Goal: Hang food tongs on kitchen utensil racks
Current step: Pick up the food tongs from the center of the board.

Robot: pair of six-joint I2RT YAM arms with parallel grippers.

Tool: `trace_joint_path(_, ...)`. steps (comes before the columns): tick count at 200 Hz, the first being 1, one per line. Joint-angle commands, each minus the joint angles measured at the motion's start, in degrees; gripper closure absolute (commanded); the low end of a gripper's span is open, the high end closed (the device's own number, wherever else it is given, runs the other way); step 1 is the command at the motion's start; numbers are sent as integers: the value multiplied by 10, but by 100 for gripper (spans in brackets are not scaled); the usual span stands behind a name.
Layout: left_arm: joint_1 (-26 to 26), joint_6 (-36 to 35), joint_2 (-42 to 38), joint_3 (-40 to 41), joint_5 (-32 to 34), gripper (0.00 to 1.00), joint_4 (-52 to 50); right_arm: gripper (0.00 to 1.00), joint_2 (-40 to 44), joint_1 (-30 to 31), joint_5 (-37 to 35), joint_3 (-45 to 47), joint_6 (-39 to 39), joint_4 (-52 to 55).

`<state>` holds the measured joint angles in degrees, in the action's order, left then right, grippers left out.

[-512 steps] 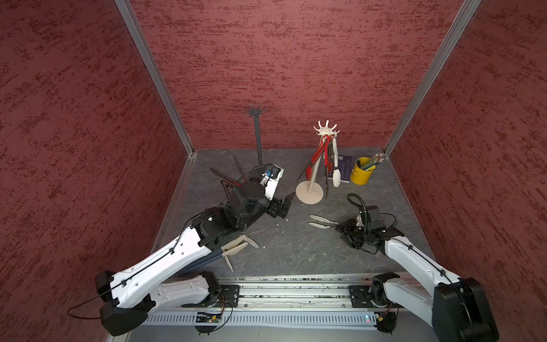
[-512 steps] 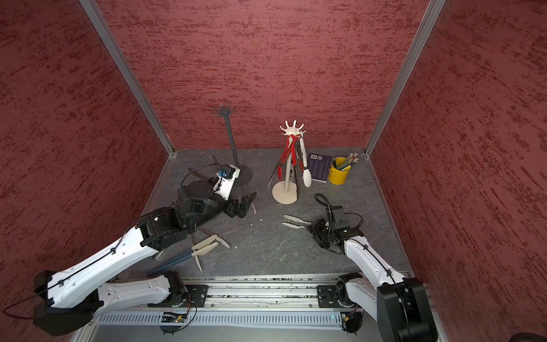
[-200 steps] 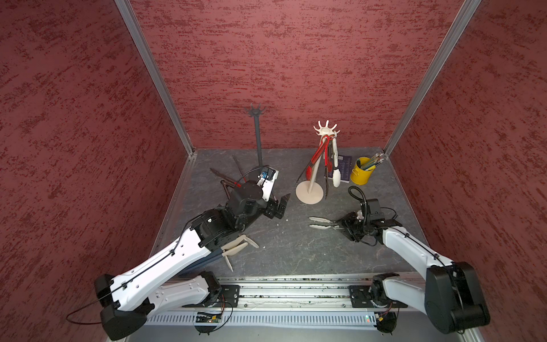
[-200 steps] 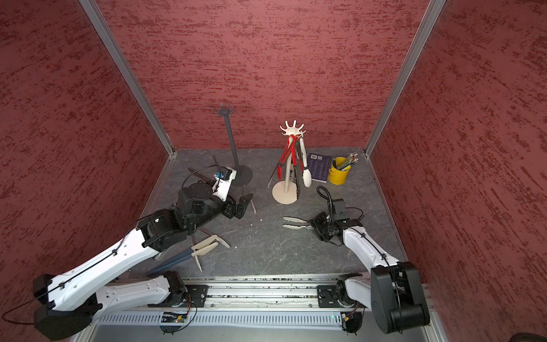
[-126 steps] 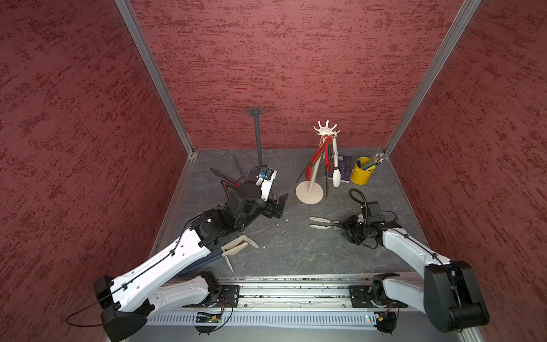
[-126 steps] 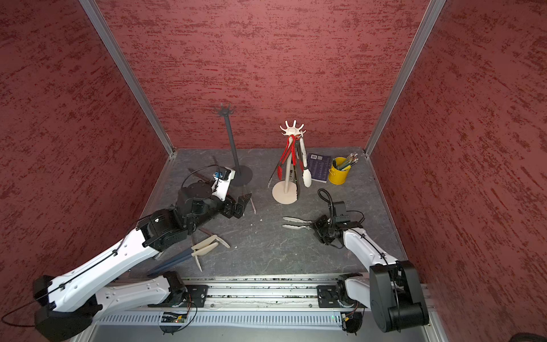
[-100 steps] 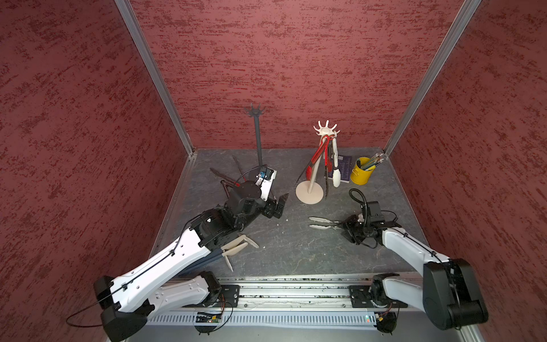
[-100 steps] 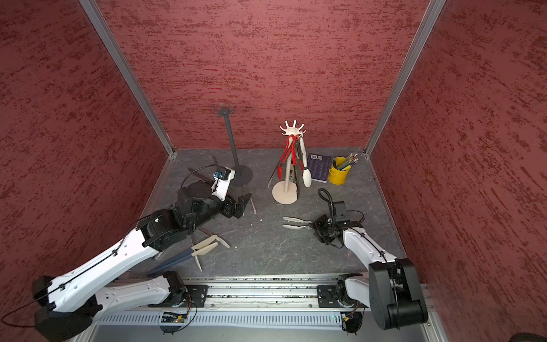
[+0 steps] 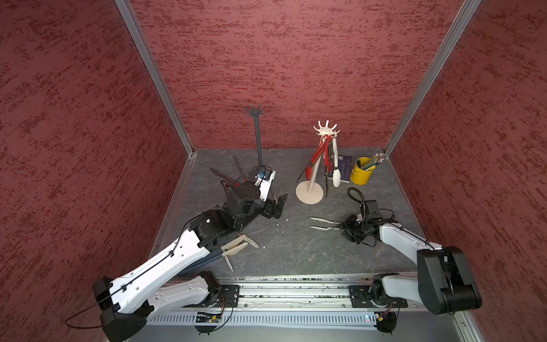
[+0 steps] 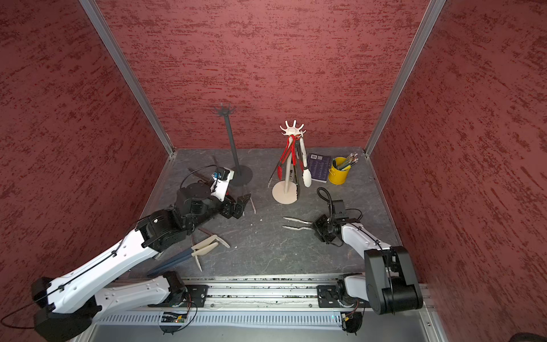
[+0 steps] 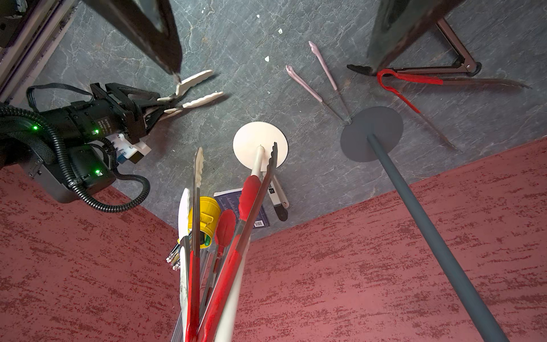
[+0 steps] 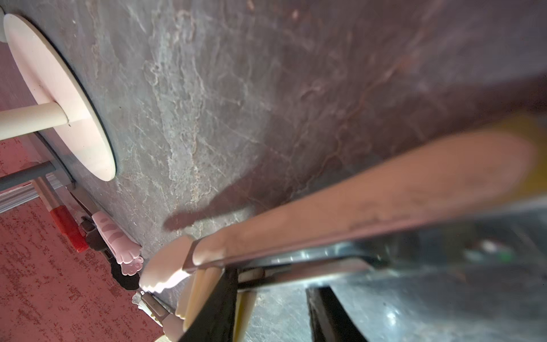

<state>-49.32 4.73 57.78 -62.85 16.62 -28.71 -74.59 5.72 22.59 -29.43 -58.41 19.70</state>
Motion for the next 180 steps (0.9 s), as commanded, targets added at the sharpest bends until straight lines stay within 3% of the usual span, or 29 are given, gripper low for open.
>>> trace_joint_path(1, 4, 9, -9, 6, -2, 0, -2, 62, -9, -5, -33, -7, 8, 10)
trace_joint_path(60, 5, 8, -5, 2, -6, 0, -1, 66, -53, -6, -45, -22, 16, -13)
trace_joint_path(97, 5, 9, -8, 0, -8, 0, -6, 75, -52, -6, -49, -22, 31, -5)
trace_joint_path(180, 6, 9, -8, 0, -11, 0, -12, 89, -23, -5, -74, -51, 131, 86)
